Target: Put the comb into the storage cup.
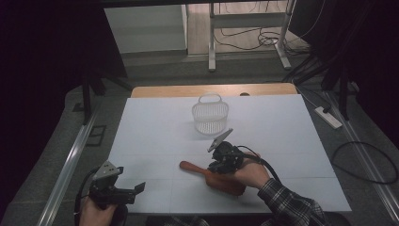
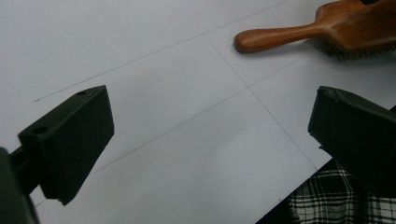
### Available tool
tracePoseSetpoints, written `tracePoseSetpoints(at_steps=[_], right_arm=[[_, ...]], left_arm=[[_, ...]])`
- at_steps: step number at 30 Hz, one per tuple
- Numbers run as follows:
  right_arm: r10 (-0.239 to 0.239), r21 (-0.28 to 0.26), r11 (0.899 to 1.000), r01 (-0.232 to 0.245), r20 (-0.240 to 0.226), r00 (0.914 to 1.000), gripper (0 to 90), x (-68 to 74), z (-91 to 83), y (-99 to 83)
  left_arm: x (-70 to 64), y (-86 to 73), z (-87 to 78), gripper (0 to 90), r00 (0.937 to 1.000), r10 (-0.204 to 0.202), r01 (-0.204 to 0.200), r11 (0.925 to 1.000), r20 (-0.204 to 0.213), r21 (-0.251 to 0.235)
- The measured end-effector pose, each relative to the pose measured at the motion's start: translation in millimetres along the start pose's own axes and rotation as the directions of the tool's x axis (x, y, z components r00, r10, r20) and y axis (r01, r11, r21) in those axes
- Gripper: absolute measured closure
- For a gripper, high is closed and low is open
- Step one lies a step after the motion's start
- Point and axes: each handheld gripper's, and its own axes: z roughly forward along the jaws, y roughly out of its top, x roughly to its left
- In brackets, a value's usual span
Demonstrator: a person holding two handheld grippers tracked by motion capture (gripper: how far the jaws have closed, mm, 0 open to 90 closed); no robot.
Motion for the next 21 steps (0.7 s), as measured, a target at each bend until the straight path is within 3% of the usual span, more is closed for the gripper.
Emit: tracePoseSetpoints(at_steps=[9,21], right_arm=[[-0.055,0.012,0.998,0.055,-0.013,0.9984,89.3,8.0,7.3,0.6],[-0.092,0.068,0.993,0.098,-0.093,0.9915,89.4,22.3,31.2,-6.2]], left_arm=[[-0.1,0.1,0.1,1.3,1.0,0.001,-0.001,1.0,-0.001,0.002],[-0.5,0.2,0.4,1.5,1.0,0.002,-0.002,1.0,-0.003,0.005]])
